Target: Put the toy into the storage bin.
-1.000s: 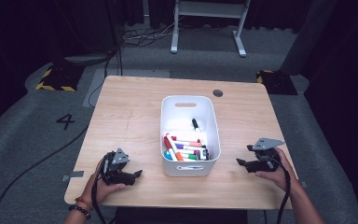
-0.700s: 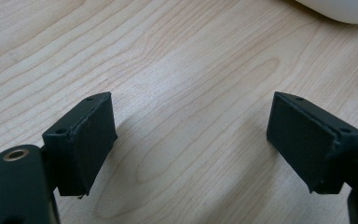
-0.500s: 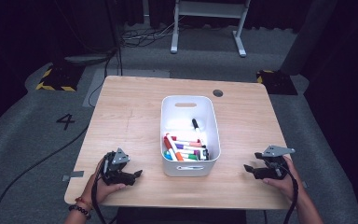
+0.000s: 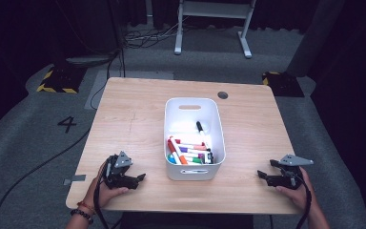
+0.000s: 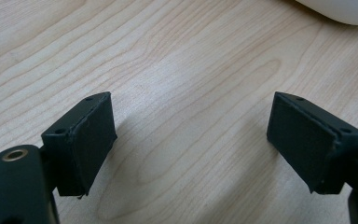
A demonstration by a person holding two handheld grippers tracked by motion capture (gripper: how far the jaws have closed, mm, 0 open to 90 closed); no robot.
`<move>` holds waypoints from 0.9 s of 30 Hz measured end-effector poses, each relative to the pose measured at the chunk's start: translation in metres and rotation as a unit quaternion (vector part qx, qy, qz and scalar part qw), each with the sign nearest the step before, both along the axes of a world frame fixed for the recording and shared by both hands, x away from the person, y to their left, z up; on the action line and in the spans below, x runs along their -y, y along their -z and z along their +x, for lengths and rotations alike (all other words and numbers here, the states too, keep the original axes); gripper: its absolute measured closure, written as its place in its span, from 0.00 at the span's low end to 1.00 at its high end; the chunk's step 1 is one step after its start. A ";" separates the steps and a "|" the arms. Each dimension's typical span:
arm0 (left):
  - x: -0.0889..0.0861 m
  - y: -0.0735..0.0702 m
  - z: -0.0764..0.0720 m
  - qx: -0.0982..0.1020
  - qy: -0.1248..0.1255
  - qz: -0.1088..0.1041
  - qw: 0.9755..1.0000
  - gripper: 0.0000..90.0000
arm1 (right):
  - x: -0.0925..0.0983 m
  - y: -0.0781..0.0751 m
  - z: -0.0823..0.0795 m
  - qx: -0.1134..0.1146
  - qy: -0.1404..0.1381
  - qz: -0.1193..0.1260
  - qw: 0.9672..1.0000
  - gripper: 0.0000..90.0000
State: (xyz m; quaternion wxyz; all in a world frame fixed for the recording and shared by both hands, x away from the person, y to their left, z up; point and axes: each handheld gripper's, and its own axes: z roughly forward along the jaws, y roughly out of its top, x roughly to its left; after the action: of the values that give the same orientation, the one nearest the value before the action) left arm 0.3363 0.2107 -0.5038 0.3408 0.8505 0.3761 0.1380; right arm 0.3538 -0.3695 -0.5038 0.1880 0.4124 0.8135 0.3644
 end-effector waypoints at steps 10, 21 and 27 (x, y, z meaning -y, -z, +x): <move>0.000 0.000 0.000 0.001 0.000 0.000 1.000 0.17 | 0.000 0.000 0.000 -0.001 0.005 -0.001 1.000 0.25; -0.001 0.000 -0.002 -0.001 0.001 0.000 1.000 0.17 | 0.000 0.000 0.000 -0.001 0.007 -0.001 1.000 0.25; -0.001 0.000 -0.001 0.001 0.002 0.002 1.000 0.17 | 0.000 0.000 0.000 0.000 0.008 -0.001 1.000 0.25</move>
State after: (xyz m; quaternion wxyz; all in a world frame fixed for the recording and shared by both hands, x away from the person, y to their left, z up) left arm 0.3350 0.2115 -0.5039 0.3395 0.8518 0.3741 0.1388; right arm 0.3534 -0.3696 -0.5040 0.1908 0.4188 0.8107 0.3620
